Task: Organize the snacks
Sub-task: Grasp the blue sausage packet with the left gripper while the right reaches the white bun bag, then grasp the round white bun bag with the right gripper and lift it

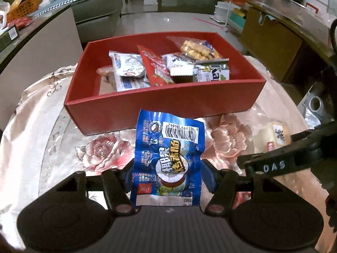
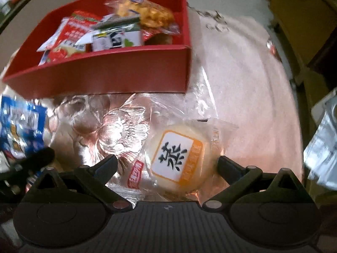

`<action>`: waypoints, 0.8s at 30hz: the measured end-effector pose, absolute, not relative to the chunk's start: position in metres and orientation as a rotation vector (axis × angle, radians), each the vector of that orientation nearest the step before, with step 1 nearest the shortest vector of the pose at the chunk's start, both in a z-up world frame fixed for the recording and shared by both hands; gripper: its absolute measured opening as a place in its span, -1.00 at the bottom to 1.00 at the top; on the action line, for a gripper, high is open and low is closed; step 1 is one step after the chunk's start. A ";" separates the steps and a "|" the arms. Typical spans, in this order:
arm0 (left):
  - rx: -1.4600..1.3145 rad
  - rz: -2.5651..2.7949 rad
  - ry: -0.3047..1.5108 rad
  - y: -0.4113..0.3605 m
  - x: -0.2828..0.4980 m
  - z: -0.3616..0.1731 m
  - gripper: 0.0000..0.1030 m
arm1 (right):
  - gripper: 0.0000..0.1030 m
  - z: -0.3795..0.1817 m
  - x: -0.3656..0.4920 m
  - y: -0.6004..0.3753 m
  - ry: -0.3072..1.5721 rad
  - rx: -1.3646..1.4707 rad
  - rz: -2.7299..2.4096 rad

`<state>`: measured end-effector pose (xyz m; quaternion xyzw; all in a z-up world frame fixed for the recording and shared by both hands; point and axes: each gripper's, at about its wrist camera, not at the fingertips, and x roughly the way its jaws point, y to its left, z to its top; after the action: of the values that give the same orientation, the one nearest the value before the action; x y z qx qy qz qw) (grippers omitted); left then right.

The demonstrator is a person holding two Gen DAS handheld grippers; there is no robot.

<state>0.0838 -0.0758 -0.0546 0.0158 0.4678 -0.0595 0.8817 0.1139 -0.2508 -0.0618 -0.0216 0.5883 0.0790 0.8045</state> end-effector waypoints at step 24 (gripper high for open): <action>0.084 -0.108 1.000 -0.074 0.080 -0.066 0.08 | 0.96 -0.064 0.095 -0.248 1.162 -0.070 0.136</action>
<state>0.0800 -0.0741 -0.0662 0.0403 0.4790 -0.0517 0.8753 0.0953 -0.2476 -0.0635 -0.0332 0.5485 0.0640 0.8331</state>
